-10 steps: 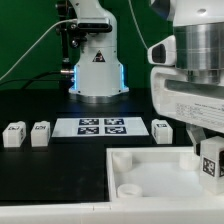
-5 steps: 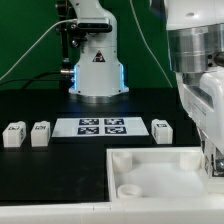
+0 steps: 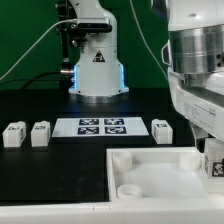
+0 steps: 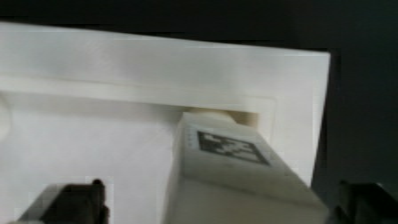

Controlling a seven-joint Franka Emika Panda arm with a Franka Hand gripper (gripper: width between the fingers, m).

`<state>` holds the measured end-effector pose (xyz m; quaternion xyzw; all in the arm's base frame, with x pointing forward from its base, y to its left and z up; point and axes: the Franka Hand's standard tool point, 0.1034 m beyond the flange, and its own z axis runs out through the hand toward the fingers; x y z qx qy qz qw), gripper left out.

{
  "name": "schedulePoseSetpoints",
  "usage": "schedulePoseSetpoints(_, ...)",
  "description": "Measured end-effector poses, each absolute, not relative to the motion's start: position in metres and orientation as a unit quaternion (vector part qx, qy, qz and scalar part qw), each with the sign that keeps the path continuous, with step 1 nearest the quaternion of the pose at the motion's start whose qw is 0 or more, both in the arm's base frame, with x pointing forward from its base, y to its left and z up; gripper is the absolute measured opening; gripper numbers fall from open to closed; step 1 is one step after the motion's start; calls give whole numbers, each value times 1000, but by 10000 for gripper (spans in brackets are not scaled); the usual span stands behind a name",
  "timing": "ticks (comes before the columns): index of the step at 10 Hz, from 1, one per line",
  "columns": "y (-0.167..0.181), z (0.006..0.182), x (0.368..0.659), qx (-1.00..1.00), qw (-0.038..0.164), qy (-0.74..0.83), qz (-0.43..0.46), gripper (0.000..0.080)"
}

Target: Assemble one leg

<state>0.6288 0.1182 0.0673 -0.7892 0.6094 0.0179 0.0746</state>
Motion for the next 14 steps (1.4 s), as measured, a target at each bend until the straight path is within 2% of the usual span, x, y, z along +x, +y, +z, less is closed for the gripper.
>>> schedulePoseSetpoints(4,117,67,629,-890,74,450,2,649)
schedulePoseSetpoints(6,116,68,630,-962,43,271,-15,649)
schedulePoseSetpoints(7,116,66,629,-982,35,186,-20,649)
schedulePoseSetpoints(9,112,63,630,-997,29,70,-26,649)
schedulePoseSetpoints(10,112,64,630,-996,29,80,-26,649)
schedulePoseSetpoints(12,112,63,630,-995,29,96,-25,377)
schedulePoseSetpoints(13,113,63,630,-992,32,117,-24,377)
schedulePoseSetpoints(14,114,63,630,-983,36,179,-22,290)
